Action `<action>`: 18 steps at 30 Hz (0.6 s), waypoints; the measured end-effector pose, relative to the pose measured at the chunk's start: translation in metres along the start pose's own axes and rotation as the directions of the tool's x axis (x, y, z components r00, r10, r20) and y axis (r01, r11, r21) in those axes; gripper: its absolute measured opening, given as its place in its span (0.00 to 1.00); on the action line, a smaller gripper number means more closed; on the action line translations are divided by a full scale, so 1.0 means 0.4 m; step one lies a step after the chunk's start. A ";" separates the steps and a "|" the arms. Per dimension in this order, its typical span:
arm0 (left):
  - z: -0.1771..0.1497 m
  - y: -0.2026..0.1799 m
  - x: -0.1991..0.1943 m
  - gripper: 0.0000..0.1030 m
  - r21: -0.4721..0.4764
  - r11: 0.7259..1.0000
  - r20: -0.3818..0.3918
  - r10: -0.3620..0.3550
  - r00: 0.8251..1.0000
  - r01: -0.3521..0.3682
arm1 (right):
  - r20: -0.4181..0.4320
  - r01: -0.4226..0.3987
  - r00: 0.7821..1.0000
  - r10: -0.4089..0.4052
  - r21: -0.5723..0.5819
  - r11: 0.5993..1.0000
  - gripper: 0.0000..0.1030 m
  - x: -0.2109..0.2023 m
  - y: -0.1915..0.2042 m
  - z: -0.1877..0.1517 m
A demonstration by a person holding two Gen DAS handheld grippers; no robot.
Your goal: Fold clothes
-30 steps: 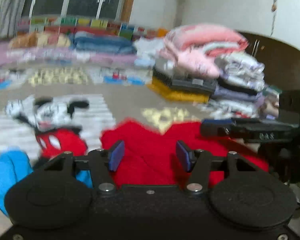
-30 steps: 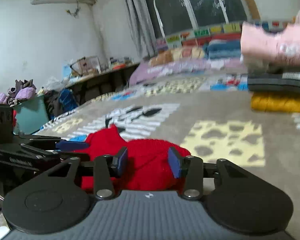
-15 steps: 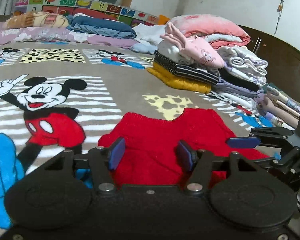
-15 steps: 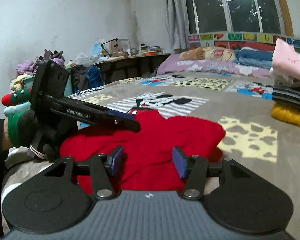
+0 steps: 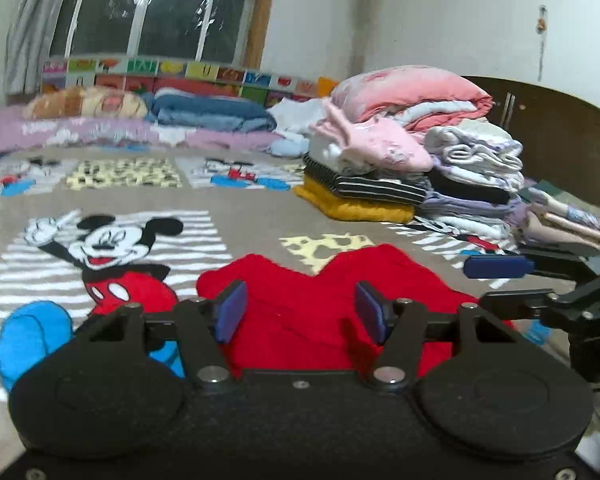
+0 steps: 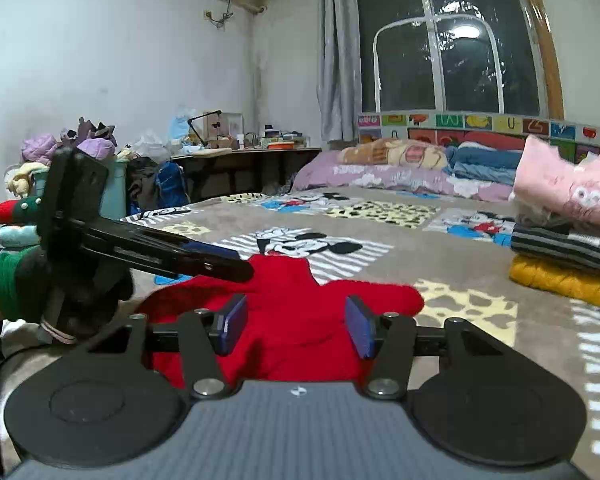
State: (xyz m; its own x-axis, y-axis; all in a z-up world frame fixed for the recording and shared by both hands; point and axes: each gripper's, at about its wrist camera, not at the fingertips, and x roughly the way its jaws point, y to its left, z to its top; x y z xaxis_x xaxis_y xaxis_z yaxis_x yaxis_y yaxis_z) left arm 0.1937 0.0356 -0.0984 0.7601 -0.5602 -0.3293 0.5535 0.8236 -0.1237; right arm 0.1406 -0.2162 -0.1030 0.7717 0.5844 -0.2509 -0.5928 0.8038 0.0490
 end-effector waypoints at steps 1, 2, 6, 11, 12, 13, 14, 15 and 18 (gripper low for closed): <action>-0.005 -0.014 -0.008 0.58 0.015 1.000 -0.004 -0.004 1.000 0.004 | -0.006 0.007 1.000 -0.007 -0.003 1.000 0.51 -0.003 0.009 -0.001; -0.011 -0.026 -0.010 0.58 0.028 1.000 -0.012 -0.006 1.000 0.006 | -0.012 0.016 1.000 -0.016 -0.004 1.000 0.50 -0.006 0.017 -0.003; -0.059 -0.051 0.019 0.58 0.084 0.995 -0.093 0.058 0.994 -0.050 | -0.112 0.051 0.993 -0.046 0.036 0.998 0.50 0.021 0.024 -0.045; -0.075 -0.046 0.025 0.61 0.062 0.995 -0.093 0.082 0.992 -0.076 | -0.144 0.051 0.989 -0.039 0.076 0.996 0.51 0.047 0.004 -0.067; -0.077 -0.052 0.025 0.61 0.075 0.994 -0.091 0.092 0.992 -0.085 | -0.144 0.054 0.989 -0.043 0.074 0.996 0.51 0.048 0.007 -0.070; -0.077 -0.057 0.024 0.61 0.085 0.992 -0.088 0.100 0.991 -0.092 | -0.145 0.059 0.988 -0.049 0.067 0.996 0.51 0.047 0.010 -0.070; -0.074 -0.060 0.020 0.62 0.086 0.991 -0.082 0.105 0.991 -0.098 | -0.145 0.063 0.988 -0.054 0.063 0.996 0.51 0.046 0.015 -0.071; -0.073 -0.063 0.012 0.62 0.079 0.991 -0.074 0.112 0.991 -0.106 | -0.141 0.069 0.988 -0.059 0.060 0.996 0.52 0.044 0.018 -0.070; -0.069 -0.079 -0.021 0.63 0.047 0.989 -0.060 0.142 0.988 -0.140 | -0.096 0.087 0.992 -0.079 0.083 0.993 0.54 0.006 0.031 -0.065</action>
State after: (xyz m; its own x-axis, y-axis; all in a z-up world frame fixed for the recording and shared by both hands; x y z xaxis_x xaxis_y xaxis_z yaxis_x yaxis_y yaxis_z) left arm 0.1603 0.0168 -0.1174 0.8095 -0.4309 -0.3988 0.4573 0.8888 -0.0322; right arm 0.1292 -0.2077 -0.1281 0.7903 0.5059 -0.3456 -0.5023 0.8580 0.1073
